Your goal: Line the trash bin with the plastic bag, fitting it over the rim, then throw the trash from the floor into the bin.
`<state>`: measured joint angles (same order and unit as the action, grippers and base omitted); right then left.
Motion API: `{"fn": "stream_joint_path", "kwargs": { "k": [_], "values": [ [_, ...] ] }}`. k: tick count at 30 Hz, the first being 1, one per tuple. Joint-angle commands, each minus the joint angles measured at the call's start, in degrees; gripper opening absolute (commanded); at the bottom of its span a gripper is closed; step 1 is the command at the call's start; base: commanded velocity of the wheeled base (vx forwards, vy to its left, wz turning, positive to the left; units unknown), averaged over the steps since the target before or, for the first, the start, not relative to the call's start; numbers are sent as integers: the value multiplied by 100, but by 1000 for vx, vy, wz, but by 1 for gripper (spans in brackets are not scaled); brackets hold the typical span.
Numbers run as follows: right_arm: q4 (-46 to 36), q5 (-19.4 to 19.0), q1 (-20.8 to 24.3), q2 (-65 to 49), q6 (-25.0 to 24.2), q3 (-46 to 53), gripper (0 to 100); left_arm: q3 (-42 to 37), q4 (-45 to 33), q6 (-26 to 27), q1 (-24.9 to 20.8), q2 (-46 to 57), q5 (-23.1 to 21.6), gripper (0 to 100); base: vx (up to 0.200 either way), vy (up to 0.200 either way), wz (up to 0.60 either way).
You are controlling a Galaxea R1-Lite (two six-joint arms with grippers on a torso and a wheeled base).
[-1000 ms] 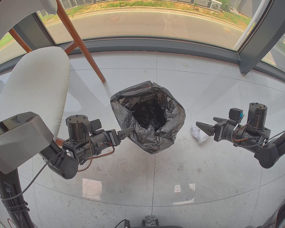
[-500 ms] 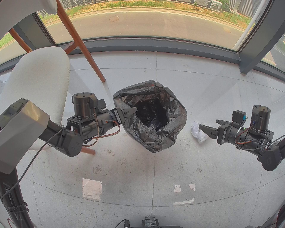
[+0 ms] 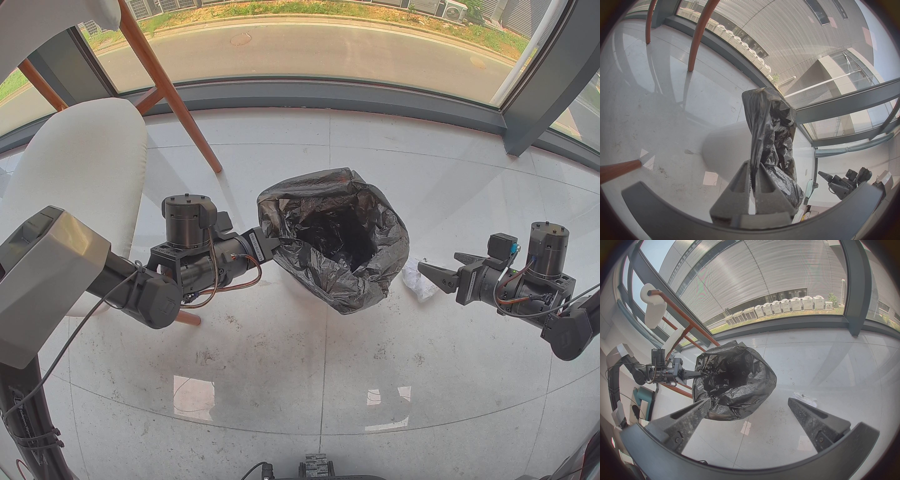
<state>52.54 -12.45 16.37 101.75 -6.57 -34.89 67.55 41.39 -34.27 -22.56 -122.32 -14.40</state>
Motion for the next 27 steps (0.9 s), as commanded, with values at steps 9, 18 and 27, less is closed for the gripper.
{"fn": "stream_joint_path", "kwargs": {
  "k": [9,18,27],
  "values": [
    [2,-3,-2,11,-2,52,100,-1051,309,825,156,42,16,0,0,0,0],
    [2,-3,15,2,7,114,100,-1508,774,1607,305,121,-28,0,0,0,0],
    [2,-3,24,-33,7,193,100,-2439,766,1572,314,323,-19,0,0,0,0]
  ]
}}
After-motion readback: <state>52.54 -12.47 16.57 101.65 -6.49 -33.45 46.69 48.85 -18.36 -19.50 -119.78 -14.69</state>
